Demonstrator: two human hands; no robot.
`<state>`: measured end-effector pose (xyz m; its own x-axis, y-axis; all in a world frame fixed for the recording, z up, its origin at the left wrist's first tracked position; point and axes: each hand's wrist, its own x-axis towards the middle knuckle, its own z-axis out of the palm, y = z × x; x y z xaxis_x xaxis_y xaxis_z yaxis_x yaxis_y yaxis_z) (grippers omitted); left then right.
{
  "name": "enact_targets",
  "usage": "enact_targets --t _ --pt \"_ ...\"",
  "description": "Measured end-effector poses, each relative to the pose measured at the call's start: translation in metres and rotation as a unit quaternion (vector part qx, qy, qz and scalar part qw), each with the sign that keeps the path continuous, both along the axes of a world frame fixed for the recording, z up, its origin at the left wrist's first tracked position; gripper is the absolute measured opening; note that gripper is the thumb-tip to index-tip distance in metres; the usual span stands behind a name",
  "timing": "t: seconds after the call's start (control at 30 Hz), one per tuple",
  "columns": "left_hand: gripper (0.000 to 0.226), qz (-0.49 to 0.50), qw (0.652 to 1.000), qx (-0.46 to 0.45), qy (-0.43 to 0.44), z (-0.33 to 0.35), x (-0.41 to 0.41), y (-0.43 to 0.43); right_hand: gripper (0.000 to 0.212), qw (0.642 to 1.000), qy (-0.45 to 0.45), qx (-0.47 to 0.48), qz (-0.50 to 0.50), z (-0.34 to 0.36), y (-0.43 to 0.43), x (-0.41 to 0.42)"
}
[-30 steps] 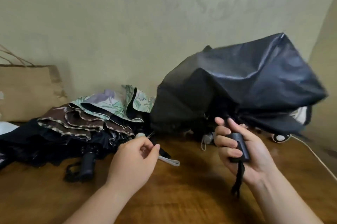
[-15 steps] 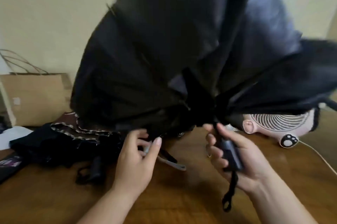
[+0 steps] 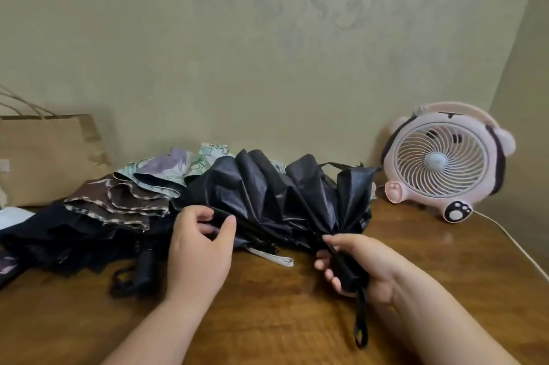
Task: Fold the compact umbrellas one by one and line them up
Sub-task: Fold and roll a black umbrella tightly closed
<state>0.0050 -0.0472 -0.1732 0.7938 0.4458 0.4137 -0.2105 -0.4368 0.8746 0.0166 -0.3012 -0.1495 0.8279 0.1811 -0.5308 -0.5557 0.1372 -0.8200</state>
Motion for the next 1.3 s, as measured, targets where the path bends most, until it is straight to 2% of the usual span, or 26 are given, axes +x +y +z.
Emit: enact_targets --t 0.13,0.23,0.37,0.57,0.67,0.83,0.93,1.03,1.13,1.3 --pt "0.057 0.006 0.993 -0.117 0.026 -0.003 0.006 0.006 0.039 0.997 0.024 0.055 -0.039 0.001 -0.002 0.002" --pt "0.069 0.006 0.987 -0.157 0.024 -0.003 0.007 0.008 0.030 0.999 -0.001 0.012 -0.035 -0.004 0.000 0.002" --pt "0.069 -0.006 0.987 -0.157 0.022 -0.002 0.008 0.006 0.027 0.987 -0.124 -0.092 -0.044 -0.006 0.003 -0.001" --pt "0.063 -0.109 0.980 -0.164 0.018 -0.002 0.004 -0.001 0.024 0.955 -0.254 -0.149 -0.035 0.030 -0.007 -0.009" --pt "0.043 -0.186 0.972 -0.141 0.031 -0.003 -0.003 -0.010 0.030 0.916 -0.312 -0.251 -0.002 0.066 -0.014 -0.014" --pt "0.025 -0.229 0.965 -0.125 0.010 0.002 -0.011 -0.016 0.037 0.807 -0.386 -0.445 0.036 0.148 -0.028 -0.028" --pt "0.027 -0.250 0.958 -0.132 -0.039 0.008 -0.018 -0.016 0.026 0.766 -0.394 -0.506 0.034 0.198 -0.040 -0.038" --pt "0.029 -0.269 0.947 -0.126 -0.120 0.016 -0.028 -0.014 0.012 0.750 -0.386 -0.534 0.050 0.244 -0.043 -0.049" --pt "0.029 -0.210 0.948 -0.127 -0.203 0.018 -0.028 -0.010 0.013 0.710 -0.375 -0.592 0.072 0.280 -0.029 -0.058" --pt "0.044 -0.089 0.935 -0.162 -0.303 0.037 -0.025 0.015 0.032 0.635 -0.377 -0.667 0.096 0.308 0.023 -0.065"
